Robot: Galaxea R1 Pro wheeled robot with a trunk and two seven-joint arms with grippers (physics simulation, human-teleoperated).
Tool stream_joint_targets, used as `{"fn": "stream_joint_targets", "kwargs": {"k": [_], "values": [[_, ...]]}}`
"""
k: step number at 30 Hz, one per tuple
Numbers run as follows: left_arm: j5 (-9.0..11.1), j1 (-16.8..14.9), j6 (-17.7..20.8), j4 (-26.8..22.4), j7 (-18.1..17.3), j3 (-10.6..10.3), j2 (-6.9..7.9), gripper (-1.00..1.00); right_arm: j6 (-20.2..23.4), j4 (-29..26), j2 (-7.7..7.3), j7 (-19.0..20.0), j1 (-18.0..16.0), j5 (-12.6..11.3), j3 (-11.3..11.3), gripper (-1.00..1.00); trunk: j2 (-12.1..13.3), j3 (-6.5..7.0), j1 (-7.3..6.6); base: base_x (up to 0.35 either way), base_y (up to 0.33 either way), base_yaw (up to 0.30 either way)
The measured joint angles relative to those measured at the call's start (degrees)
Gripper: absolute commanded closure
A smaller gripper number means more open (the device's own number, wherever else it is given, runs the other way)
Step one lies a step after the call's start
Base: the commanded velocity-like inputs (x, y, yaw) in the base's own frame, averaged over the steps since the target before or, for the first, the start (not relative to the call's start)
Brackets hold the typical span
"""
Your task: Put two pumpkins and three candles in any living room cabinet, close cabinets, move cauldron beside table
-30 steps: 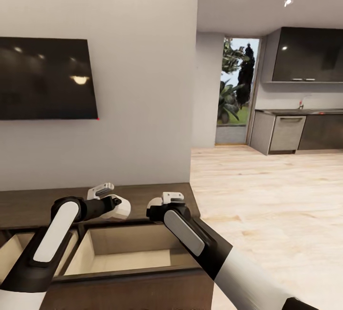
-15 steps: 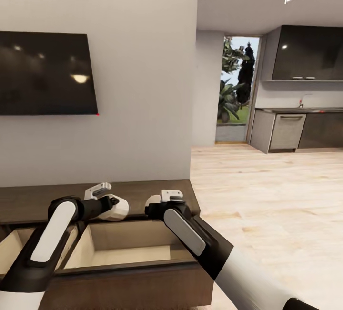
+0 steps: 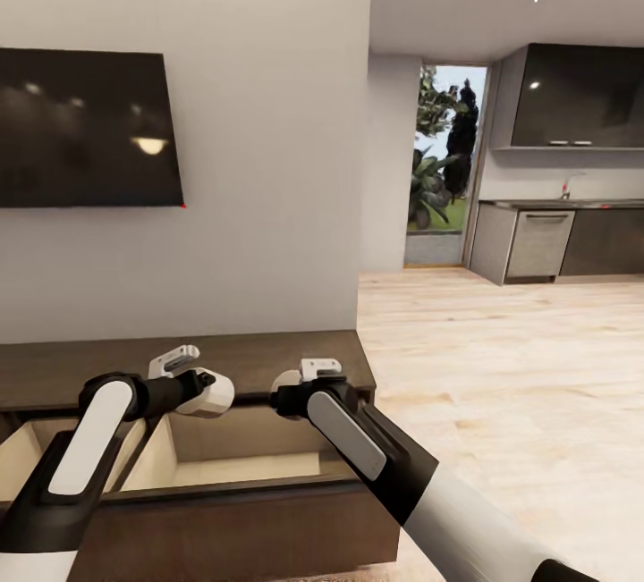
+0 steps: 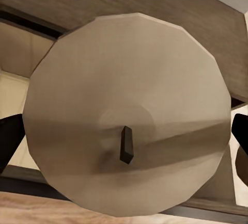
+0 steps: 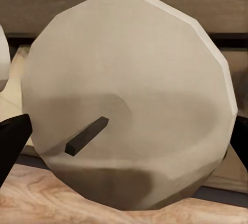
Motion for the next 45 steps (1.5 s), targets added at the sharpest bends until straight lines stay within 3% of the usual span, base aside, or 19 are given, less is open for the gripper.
{"fn": "stream_joint_targets", "kwargs": {"k": [16,23,45], "values": [[-0.2,0.0,0.0,0.2,0.0,0.0,-0.08,1.00,0.1,-3.4,-0.04,-0.4,0.0,0.3,0.1,1.00,-6.2,-3.24,3.41,0.000,0.000,0.000],[-0.2,0.0,0.0,0.2,-0.1,0.0,-0.08,1.00,0.2,-3.5,-0.04,-0.4,0.0,0.2,0.1,1.00,-6.3,-5.42,3.60,0.000,0.000,0.000],[0.2,0.0,0.0,0.2,-0.1,-0.1,-0.09,1.00,0.0,-3.6,-0.04,-0.4,0.0,0.3,0.1,1.00,-6.3,-7.32,3.57,0.024,0.006,0.000]]}}
